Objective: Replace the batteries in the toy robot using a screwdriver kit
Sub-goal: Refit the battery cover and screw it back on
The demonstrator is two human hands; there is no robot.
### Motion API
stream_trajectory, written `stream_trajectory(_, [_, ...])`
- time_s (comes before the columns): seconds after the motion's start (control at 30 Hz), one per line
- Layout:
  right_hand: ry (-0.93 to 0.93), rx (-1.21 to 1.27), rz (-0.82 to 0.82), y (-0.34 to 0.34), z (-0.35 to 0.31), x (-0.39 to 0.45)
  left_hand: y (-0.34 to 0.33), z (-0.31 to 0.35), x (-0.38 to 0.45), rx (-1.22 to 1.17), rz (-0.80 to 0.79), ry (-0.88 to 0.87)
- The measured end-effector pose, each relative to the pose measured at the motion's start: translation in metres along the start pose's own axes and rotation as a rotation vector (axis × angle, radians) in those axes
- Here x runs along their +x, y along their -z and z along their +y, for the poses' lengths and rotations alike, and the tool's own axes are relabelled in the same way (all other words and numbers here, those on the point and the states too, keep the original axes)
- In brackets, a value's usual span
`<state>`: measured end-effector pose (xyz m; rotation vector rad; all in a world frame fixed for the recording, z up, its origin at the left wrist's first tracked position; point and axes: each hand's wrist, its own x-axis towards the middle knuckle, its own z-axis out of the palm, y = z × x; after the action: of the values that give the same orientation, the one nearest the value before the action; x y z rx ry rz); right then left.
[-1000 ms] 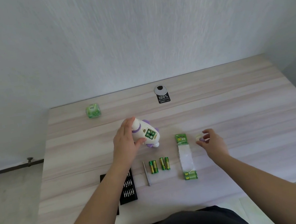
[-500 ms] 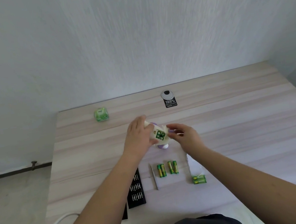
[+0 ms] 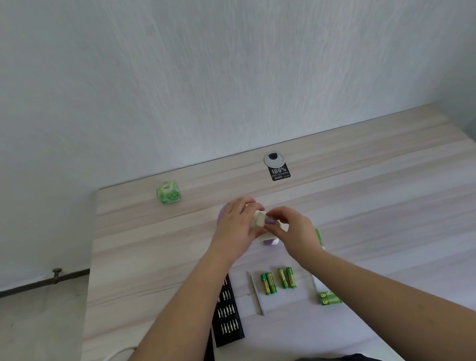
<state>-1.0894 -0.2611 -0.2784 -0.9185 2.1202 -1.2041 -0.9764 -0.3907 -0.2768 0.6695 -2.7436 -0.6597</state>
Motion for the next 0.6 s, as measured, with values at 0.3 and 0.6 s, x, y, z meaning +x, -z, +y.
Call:
stream_trajectory(0.3, [0.02,-0.03,0.034,0.002,0.009,-0.005,-0.001,0.001,0.001,0.01,-0.004,0.049])
stream_trajectory(0.6, [-0.019,-0.044,0.024,0.003,0.018,-0.006,0.0,0.005,0.003,-0.01,-0.002,0.077])
